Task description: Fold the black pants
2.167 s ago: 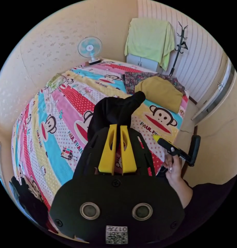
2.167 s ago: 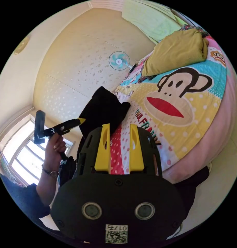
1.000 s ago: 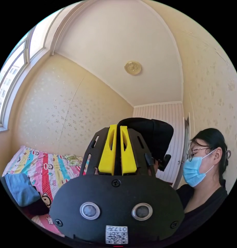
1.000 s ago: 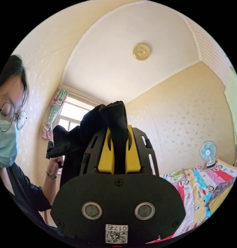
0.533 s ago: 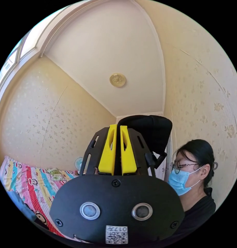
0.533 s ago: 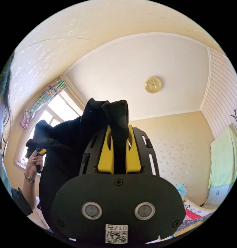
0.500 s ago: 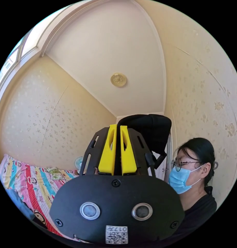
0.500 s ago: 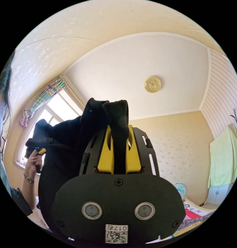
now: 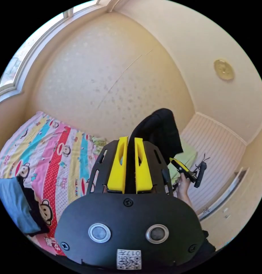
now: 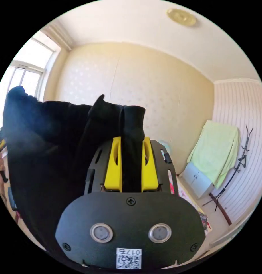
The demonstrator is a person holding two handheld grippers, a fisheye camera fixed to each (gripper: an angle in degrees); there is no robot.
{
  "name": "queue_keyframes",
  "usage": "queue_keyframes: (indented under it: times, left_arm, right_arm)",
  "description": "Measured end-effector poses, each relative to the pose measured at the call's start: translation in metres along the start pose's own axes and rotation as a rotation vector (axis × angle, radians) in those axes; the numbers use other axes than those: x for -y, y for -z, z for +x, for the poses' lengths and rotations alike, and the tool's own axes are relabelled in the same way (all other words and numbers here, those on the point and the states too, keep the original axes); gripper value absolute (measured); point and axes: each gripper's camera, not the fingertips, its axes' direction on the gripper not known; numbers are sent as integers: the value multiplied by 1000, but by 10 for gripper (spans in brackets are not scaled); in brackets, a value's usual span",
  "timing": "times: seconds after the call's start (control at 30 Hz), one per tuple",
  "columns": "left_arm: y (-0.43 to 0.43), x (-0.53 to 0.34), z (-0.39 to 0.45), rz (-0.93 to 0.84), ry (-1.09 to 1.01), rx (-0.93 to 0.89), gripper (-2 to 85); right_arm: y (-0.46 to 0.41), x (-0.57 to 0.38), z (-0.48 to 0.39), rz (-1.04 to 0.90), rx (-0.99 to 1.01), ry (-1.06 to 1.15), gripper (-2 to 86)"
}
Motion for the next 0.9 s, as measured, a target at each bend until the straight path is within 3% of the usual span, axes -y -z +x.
queue_keyframes:
  times: [0.1,0.2,0.27,0.33,0.47,0.63,0.77,0.9]
  left_arm:
    - [-63,-35,-85,-152,40,120,50]
    - [-98,-132,-167,-308,6,236,64]
    - [-120,-240,-230,-522,22,287,75]
    - [-125,-325,-266,-664,81,254,83]
    - [-107,-477,-299,-853,204,150,116]
    - [-77,-533,-289,-720,318,20,126]
    - [-79,-552,-293,-736,335,116,50]
    - [-61,-538,-307,-772,424,-63,44]
  right_arm:
    - [-83,-57,24,-144,126,3,95]
    - [-134,-181,43,-209,189,48,93]
    - [-160,-276,61,-287,211,67,95]
    - [-189,-404,94,-479,257,18,101]
    - [-191,-559,154,-714,396,-237,127]
    - [-154,-671,214,-676,794,-718,137]
    - [-147,-686,214,-723,731,-643,89]
    - [-146,-658,236,-812,768,-469,38]
